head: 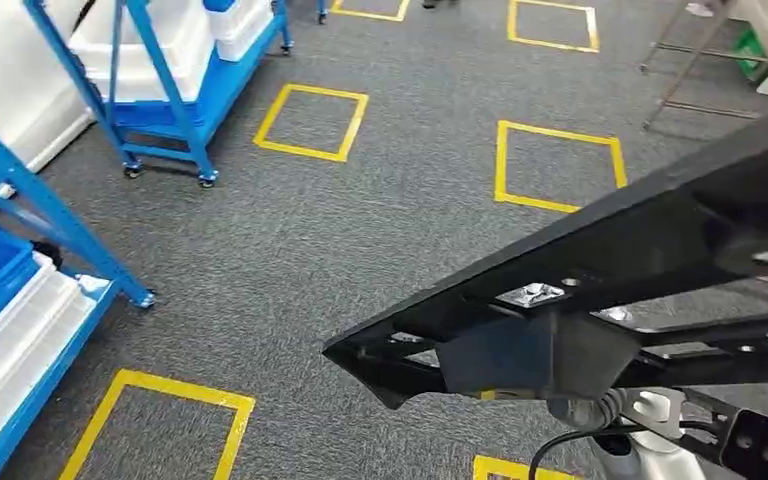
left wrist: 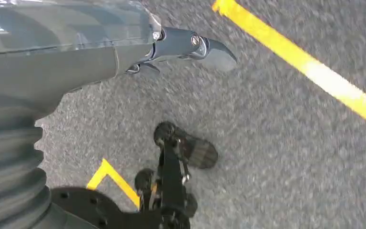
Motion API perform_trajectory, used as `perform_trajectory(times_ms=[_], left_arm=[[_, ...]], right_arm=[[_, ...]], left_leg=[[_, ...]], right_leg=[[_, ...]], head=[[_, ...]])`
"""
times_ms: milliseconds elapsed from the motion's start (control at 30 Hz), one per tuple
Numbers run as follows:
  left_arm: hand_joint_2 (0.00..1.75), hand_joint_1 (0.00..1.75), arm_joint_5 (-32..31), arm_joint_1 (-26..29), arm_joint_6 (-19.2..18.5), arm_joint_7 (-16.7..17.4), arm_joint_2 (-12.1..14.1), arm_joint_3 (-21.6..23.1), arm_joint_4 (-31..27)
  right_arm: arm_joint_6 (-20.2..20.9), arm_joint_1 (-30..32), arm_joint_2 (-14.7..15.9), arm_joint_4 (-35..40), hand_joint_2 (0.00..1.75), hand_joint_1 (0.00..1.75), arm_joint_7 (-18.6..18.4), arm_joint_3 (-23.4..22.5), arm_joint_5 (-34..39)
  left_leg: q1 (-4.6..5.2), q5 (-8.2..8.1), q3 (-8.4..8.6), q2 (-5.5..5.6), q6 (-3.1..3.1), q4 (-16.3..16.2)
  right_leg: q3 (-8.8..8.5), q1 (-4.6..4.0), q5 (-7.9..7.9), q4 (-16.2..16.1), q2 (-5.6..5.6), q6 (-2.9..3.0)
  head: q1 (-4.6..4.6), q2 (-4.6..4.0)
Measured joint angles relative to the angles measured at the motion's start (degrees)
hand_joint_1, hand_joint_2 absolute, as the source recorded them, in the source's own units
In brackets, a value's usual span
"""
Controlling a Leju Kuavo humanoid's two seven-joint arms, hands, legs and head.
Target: Take the parts from the cabinet and place them on the table.
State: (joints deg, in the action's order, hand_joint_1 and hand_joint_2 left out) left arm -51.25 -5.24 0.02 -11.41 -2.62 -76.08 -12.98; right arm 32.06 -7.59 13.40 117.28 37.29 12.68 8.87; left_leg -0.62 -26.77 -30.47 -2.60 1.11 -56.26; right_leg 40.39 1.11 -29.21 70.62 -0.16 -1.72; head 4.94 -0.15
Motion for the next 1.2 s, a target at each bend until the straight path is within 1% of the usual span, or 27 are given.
perform_trajectory(times_ms=[33, 67, 100, 233, 267, 300, 333, 400, 433, 467, 500, 533, 567, 600, 633, 733, 767, 800, 833, 900, 933, 967, 1000, 1067, 1100, 1133, 1200], left_arm=[[1.75, 0.00, 0.1, -0.1, 0.0, 0.2, 0.0, 0.0, 0.0], [1.75, 0.00, 0.1, -0.1, 0.0, 0.3, -0.1, 0.0, 0.0], [1.75, 0.00, 0.2, -0.2, 0.0, 0.5, -0.1, 0.0, 0.0], [1.75, 0.00, 0.1, -0.4, 0.2, 0.8, -0.1, 0.0, 0.0], [1.75, 0.00, 0.1, -0.5, 0.3, 0.8, -0.1, 0.0, 0.0], [1.75, 0.00, 0.1, -0.5, 0.4, 0.7, -0.1, -0.1, 0.0], [1.75, 0.00, 0.1, -0.4, 0.4, 0.8, -0.1, -0.1, 0.0], [1.75, 0.00, -0.3, -0.2, 0.4, 0.8, -0.1, 0.0, 0.0], [1.75, 0.00, -0.3, 0.0, 0.4, 0.7, -0.1, 0.0, 0.0], [1.75, 0.00, -0.3, 0.0, 0.4, 0.7, -0.1, 0.0, 0.0], [1.75, 0.00, -0.3, 0.0, 0.4, 0.7, -0.1, 0.0, 0.0], [1.75, 0.00, -0.3, -0.1, 0.4, 0.7, -0.1, 0.0, 0.0], [1.75, 0.00, -0.3, -0.1, 0.4, 0.7, 0.0, 0.0, 0.0], [1.75, 0.00, -0.3, -0.1, 0.4, 0.8, 0.0, 0.0, 0.0], [1.75, 0.00, -0.2, -0.2, 0.4, 0.8, 0.0, 0.0, 0.0], [1.75, 0.00, -0.3, -0.2, 0.5, 0.7, 0.0, 0.0, 0.0], [1.75, 0.00, -0.3, -0.5, 0.4, 0.7, -0.1, 0.0, 0.0], [1.75, 0.00, -0.3, -0.7, 0.4, 0.7, -0.1, 0.0, 0.0], [1.75, 0.00, -0.3, -0.7, 0.4, 0.6, -0.1, 0.0, 0.0], [1.75, 0.00, -0.4, -0.6, 0.4, 0.5, -0.1, 0.0, 0.0], [1.75, 0.00, -0.4, -0.5, 0.4, 0.4, -0.1, 0.0, 0.0], [1.75, 0.00, -0.4, -0.5, 0.4, 0.4, -0.1, 0.0, 0.0], [1.75, 0.00, -0.4, -0.6, 0.4, 0.3, -0.1, 0.0, 0.0], [1.75, 0.00, -0.4, -0.7, 0.3, 0.3, -0.1, 0.0, 0.0], [1.75, 0.00, -0.5, -0.8, 0.3, 0.3, -0.1, 0.0, 0.0], [1.75, 0.00, -0.5, -0.9, 0.3, 0.3, -0.1, 0.0, 0.0], [1.75, 0.00, -0.6, -0.9, 0.3, 0.5, -0.1, 0.0, 0.0]], right_arm=[[0.0, 0.0, 0.0, -0.1, 1.75, 1.75, 0.0, 0.0, -0.1], [-0.1, 0.0, 0.0, -0.2, 1.75, 1.75, 0.0, 0.0, -0.1], [-0.4, -0.1, 0.0, -0.3, 1.75, 1.75, 0.0, 0.0, -0.2], [-1.0, 0.2, 0.0, -0.9, 1.75, 1.75, 0.0, 0.0, -0.4], [-1.0, 0.3, 0.0, -0.9, 1.75, 1.75, 0.0, 0.0, -0.3], [-1.1, 0.2, 0.0, -0.9, 1.75, 1.75, 0.0, 0.0, -0.2], [-1.1, 0.2, 0.0, -1.1, 1.75, 1.75, 0.0, 0.0, 0.0], [-1.4, 0.6, 0.0, -1.2, 1.75, 1.75, 0.0, 0.0, 0.3], [-1.4, 0.7, 0.0, -1.2, 1.75, 1.75, 0.0, 0.0, 0.4], [-1.4, 1.0, 0.0, -1.2, 1.75, 1.75, 0.0, 0.0, 0.4], [-1.4, 1.1, 0.0, -1.2, 1.75, 1.75, 0.0, 0.0, 0.4], [-1.4, 1.2, 0.0, -1.2, 1.75, 1.75, 0.0, -0.2, 0.5], [-1.4, 1.2, 0.0, -1.2, 1.75, 1.75, 0.0, -0.3, 0.5], [-1.4, 1.2, 0.0, -1.2, 1.75, 1.75, 0.0, -0.4, 0.6], [-1.4, 1.1, 0.0, -1.3, 1.75, 1.75, 0.0, -0.4, 0.7], [-1.4, 1.2, -0.2, -1.6, 1.75, 1.75, 0.0, -0.6, 1.0], [-1.4, 1.2, -0.2, -1.6, 1.75, 1.75, 0.0, -0.8, 1.0], [-1.6, 1.2, -0.3, -1.7, 1.75, 1.75, 0.0, -1.0, 1.1], [-1.7, 0.9, -0.3, -1.8, 1.75, 1.75, 0.0, -1.1, 1.1], [-2.0, 1.0, -0.4, -2.2, 1.75, 1.75, 0.0, -1.0, 1.2], [-2.1, 1.0, -0.4, -2.5, 1.75, 1.75, 0.0, -1.0, 1.4], [-2.4, 1.1, -0.4, -2.8, 1.75, 1.75, 0.0, -1.0, 1.6], [-2.6, 1.1, -0.4, -2.9, 1.75, 1.75, 0.0, -1.0, 1.7], [-2.8, 1.1, -0.4, -3.3, 1.75, 1.75, 0.0, -1.0, 2.0], [-2.8, 1.0, -0.4, -3.3, 1.75, 1.75, 0.0, -1.0, 2.2], [-2.8, 1.0, -0.4, -3.5, 1.75, 1.75, 0.0, -0.9, 2.4], [-2.4, 1.1, -0.4, -3.5, 1.75, 1.75, 0.0, -0.8, 2.7]], left_leg=[[0.00, -0.20, 0.30, -0.55, -0.16, 0.0], [0.07, -0.44, 0.68, -1.02, -0.40, 0.0], [0.38, -0.66, 0.77, -1.45, -0.75, 0.0], [0.70, -1.21, 1.49, -3.82, -1.95, 0.2], [0.35, -1.82, 1.36, -2.24, -2.32, -0.4], [0.28, -3.24, 0.60, 0.14, -2.54, -2.5], [0.22, -5.43, -1.25, 1.33, -2.68, -6.5], [0.17, -9.46, -6.15, 2.09, -3.03, -16.1], [0.16, -9.77, -7.90, 2.11, -3.13, -19.1], [0.11, -8.25, -8.15, 2.11, -3.17, -18.7], [0.02, -5.74, -7.19, 2.17, -3.12, -15.7], [-0.09, -2.75, -5.31, 2.48, -3.05, -11.0], [-0.23, 0.17, -3.02, 3.66, -2.93, -5.5], [-0.57, 0.30, -1.85, 6.91, -2.67, -2.7], [-0.73, -0.08, -1.63, 7.94, -2.51, -1.4], [-0.19, 0.05, -1.74, 6.17, -1.34, -1.8], [-0.78, 0.47, -1.52, 5.39, -0.68, -1.1], [-0.60, 0.57, -1.30, 4.82, -0.46, -0.9], [-0.57, 0.54, -1.30, 4.19, -0.11, -0.9], [-0.27, 0.48, -1.32, 2.74, -0.02, -0.9], [-0.16, 0.41, -1.35, 2.07, 0.04, -1.0], [-0.08, 0.35, -1.30, 1.39, 0.04, -1.0], [0.00, 0.26, -1.23, 0.76, 0.05, -1.0], [0.15, 0.03, -0.87, -0.31, -0.12, -1.0], [0.22, -0.09, -0.63, -0.71, -0.29, -1.0], [0.63, -0.29, -0.64, -1.10, -0.64, -1.0], [0.47, -0.41, -0.52, -2.00, -1.22, -0.9]], right_leg=[[-3.21, -0.03, 2.68, -5.9, -0.74, 0.23], [-6.34, -0.30, 4.58, -11.5, -2.96, 0.70], [-7.08, -1.09, 3.41, -13.1, -4.77, 1.15], [-6.63, -1.24, 3.75, -13.3, -1.84, 2.37], [-7.09, -0.51, 4.04, -13.9, -1.51, 2.72], [-7.25, -0.45, 4.06, -14.0, -1.00, 2.99], [-7.25, -0.45, 4.03, -13.9, -0.62, 3.20], [-7.20, -0.53, 3.95, -13.8, 0.66, 3.33], [-7.18, -0.57, 3.91, -13.7, 1.42, 3.35], [-7.28, -0.56, 3.81, -13.6, 2.25, 3.31], [-7.37, -0.54, 3.68, -13.4, 2.95, 3.21], [-7.47, -0.49, 3.56, -13.2, 3.70, 3.06], [-7.53, -0.42, 3.31, -13.0, 4.39, 2.81], [-7.22, -0.31, 3.15, -12.7, 4.90, 2.57], [-6.61, -0.57, 3.07, -12.0, 5.77, 2.20], [-6.09, -0.02, 3.68, -12.6, 7.62, 0.87], [-6.09, -0.01, 3.56, -12.4, 7.96, 0.58], [-5.59, -0.30, 2.58, -11.0, 4.63, 0.44], [-4.03, -0.33, 0.62, -7.8, 2.38, 0.28], [0.57, -0.10, -3.48, 1.5, 0.62, -0.09], [2.18, -0.04, -4.21, 4.6, 0.44, -0.17], [2.49, 0.03, -3.59, 5.1, 0.38, -0.16], [1.44, 0.05, -1.89, 2.8, 0.28, -0.07], [-4.31, -0.19, 3.19, -7.9, -1.09, 0.60], [-6.64, -0.68, 3.69, -12.3, -3.82, 1.19], [-6.84, -1.21, 3.24, -12.7, -4.68, 1.60], [-6.46, -1.39, 3.37, -12.7, -3.20, 1.92]], head=[[-0.02, 0.00], [-0.02, 0.00], [-0.02, 0.02], [0.00, 0.00], [0.00, 0.00], [0.00, 0.00], [0.00, 0.00], [0.00, 0.00], [0.00, 0.00], [0.00, 0.00], [0.00, 0.00], [0.00, 0.02], [0.00, 0.00], [-0.02, 0.00], [-0.02, 0.00], [0.00, 0.02], [0.00, 0.00], [-0.02, 0.00], [0.00, 0.02], [-0.02, 0.00], [0.00, 0.00], [-0.02, 0.02], [-0.02, 0.00], [-0.02, 0.00], [-0.02, 0.02], [-0.02, 0.02], [-0.02, 0.00]])
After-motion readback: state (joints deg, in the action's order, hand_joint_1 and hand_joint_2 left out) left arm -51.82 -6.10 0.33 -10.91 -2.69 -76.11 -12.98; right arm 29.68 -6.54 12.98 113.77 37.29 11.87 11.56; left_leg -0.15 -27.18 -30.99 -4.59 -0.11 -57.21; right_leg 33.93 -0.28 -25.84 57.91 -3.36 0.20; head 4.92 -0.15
